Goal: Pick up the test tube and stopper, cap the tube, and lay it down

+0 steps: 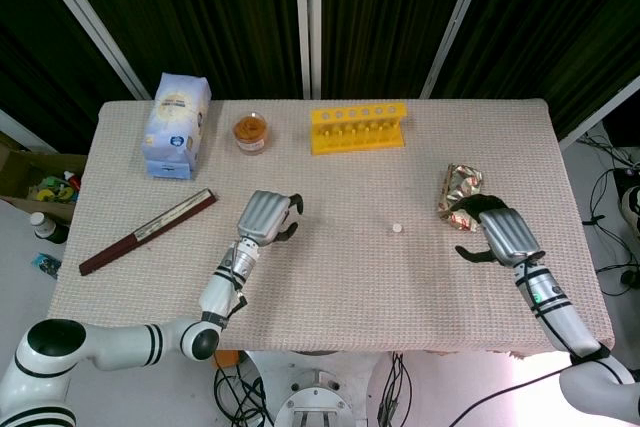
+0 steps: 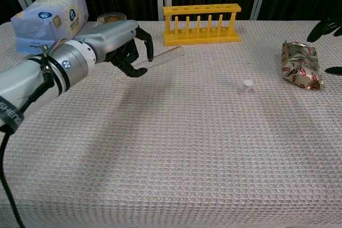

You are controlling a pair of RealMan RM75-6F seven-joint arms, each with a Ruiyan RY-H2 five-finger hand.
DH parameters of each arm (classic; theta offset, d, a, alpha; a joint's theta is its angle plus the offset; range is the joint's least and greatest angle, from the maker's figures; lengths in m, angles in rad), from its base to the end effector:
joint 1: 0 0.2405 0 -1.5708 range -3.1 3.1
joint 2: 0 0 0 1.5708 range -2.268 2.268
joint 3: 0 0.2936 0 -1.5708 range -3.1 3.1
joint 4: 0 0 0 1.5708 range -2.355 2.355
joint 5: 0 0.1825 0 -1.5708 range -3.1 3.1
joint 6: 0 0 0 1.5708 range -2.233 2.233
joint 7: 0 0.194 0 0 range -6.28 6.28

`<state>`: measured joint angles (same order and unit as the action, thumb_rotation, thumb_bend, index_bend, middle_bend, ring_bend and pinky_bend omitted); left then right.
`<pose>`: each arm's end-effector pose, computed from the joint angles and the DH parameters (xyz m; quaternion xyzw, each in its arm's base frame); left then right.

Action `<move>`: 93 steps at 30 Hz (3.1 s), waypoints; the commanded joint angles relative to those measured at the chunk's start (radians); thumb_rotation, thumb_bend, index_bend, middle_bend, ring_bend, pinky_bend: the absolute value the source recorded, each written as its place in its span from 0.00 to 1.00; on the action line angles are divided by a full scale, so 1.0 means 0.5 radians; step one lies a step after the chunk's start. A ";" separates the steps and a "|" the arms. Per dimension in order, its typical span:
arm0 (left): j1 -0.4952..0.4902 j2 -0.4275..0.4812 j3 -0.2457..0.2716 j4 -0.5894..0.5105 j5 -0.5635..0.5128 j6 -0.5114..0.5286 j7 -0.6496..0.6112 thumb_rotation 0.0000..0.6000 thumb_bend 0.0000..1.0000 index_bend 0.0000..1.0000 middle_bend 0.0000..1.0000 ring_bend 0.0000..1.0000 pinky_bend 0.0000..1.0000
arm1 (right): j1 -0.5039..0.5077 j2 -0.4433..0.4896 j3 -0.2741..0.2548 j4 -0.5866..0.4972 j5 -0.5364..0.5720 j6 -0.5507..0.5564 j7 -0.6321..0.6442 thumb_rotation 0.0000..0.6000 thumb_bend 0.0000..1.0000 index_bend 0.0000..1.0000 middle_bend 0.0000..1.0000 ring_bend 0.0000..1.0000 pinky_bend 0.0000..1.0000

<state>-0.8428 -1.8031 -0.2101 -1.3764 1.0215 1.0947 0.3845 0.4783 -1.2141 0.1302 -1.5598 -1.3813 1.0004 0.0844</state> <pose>-0.1025 0.4092 -0.0666 -0.7056 -0.3989 -0.4289 0.3988 -0.2639 -0.3579 0.1078 0.6883 -0.4442 0.3796 0.4300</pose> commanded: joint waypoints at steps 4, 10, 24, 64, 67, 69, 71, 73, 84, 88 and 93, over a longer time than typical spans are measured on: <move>0.080 0.088 0.085 -0.207 0.118 0.112 0.113 1.00 0.46 0.64 0.94 0.91 1.00 | 0.184 -0.246 0.061 0.127 0.114 -0.194 -0.135 1.00 0.21 0.37 0.28 0.17 0.23; 0.100 0.096 0.093 -0.288 0.142 0.120 0.177 1.00 0.46 0.64 0.94 0.91 1.00 | 0.265 -0.374 0.060 0.247 0.216 -0.284 -0.262 1.00 0.24 0.39 0.29 0.18 0.24; 0.116 0.055 0.057 -0.262 0.137 0.077 0.183 1.00 0.46 0.64 0.94 0.91 1.00 | 0.366 -0.573 0.052 0.460 0.318 -0.361 -0.354 1.00 0.31 0.43 0.31 0.19 0.24; 0.158 0.186 -0.061 -0.372 0.027 -0.025 0.139 1.00 0.46 0.64 0.94 0.91 1.00 | 0.349 -0.338 0.086 0.203 0.174 -0.164 -0.186 1.00 0.37 0.61 0.37 0.23 0.26; 0.159 0.250 -0.108 -0.437 -0.023 -0.055 0.090 1.00 0.46 0.64 0.94 0.91 1.00 | 0.307 -0.095 0.123 -0.037 0.125 -0.090 -0.137 1.00 0.37 0.62 0.37 0.23 0.26; 0.160 0.275 -0.139 -0.468 -0.053 -0.070 0.046 1.00 0.46 0.64 0.93 0.91 1.00 | 0.282 0.046 0.146 -0.173 0.096 -0.048 -0.107 1.00 0.37 0.62 0.37 0.23 0.26; 0.154 0.293 -0.176 -0.492 -0.096 -0.105 -0.018 1.00 0.46 0.64 0.93 0.91 1.00 | 0.258 0.191 0.170 -0.321 0.059 -0.011 -0.055 1.00 0.37 0.63 0.37 0.23 0.26; 0.138 0.304 -0.213 -0.507 -0.150 -0.158 -0.085 1.00 0.46 0.64 0.93 0.91 1.00 | 0.245 0.314 0.195 -0.448 0.027 0.006 0.011 1.00 0.37 0.63 0.37 0.23 0.26; 0.003 0.233 -0.340 -0.467 -0.345 -0.315 -0.286 1.00 0.47 0.64 0.93 0.91 1.00 | 0.313 0.531 0.269 -0.700 -0.081 -0.079 0.398 1.00 0.37 0.63 0.37 0.23 0.26; -0.046 0.189 -0.330 -0.443 -0.381 -0.278 -0.226 1.00 0.47 0.64 0.93 0.91 1.00 | 0.365 0.524 0.291 -0.723 -0.064 -0.109 0.359 1.00 0.37 0.63 0.37 0.23 0.26; -0.110 0.150 -0.321 -0.464 -0.405 -0.199 -0.102 1.00 0.47 0.65 0.93 0.91 1.00 | 0.474 0.467 0.319 -0.726 0.057 -0.219 0.248 1.00 0.37 0.64 0.37 0.23 0.26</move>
<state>-0.8859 -1.7201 -0.3725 -1.6029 0.8255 0.9817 0.3156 0.6952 -0.9678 0.2832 -1.9219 -1.3746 0.9108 0.2299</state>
